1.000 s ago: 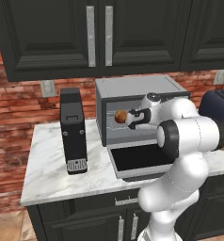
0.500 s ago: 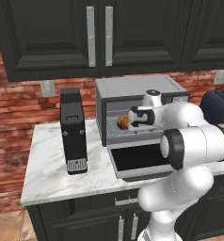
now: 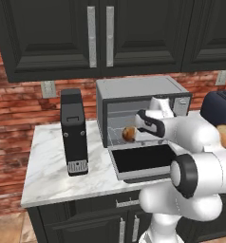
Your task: Pick up the heated bread from the toaster oven and place it in the bowl. Then move the bread bowl to the dining counter.
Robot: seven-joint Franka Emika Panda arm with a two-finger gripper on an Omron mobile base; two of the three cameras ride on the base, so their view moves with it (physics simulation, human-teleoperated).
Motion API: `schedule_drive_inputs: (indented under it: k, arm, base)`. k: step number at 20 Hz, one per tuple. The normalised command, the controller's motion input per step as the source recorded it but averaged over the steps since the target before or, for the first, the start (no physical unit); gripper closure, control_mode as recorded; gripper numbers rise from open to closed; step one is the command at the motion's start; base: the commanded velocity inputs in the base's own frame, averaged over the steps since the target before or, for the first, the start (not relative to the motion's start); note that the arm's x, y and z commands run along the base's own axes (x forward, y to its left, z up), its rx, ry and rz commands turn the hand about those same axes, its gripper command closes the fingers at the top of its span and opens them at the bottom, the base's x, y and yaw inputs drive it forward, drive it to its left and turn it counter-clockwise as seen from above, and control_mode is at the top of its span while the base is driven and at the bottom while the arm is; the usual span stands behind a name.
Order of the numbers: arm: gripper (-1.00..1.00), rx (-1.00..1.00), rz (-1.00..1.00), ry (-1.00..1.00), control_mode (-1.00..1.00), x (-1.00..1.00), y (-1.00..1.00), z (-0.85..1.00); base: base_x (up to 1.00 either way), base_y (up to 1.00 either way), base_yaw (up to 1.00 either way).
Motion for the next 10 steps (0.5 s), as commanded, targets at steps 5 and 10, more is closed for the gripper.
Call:
schedule_drive_inputs:
  k: [5,10]
  arm:
    - [-1.00,0.05,-0.07,0.14,-1.00,-1.00,0.00,-0.43]
    - [-1.00,0.05,-0.06,0.13,-1.00,-1.00,0.02,-0.37]
  base:
    - [0.00,0.00,0.00]
    - [0.00,0.00,0.00]
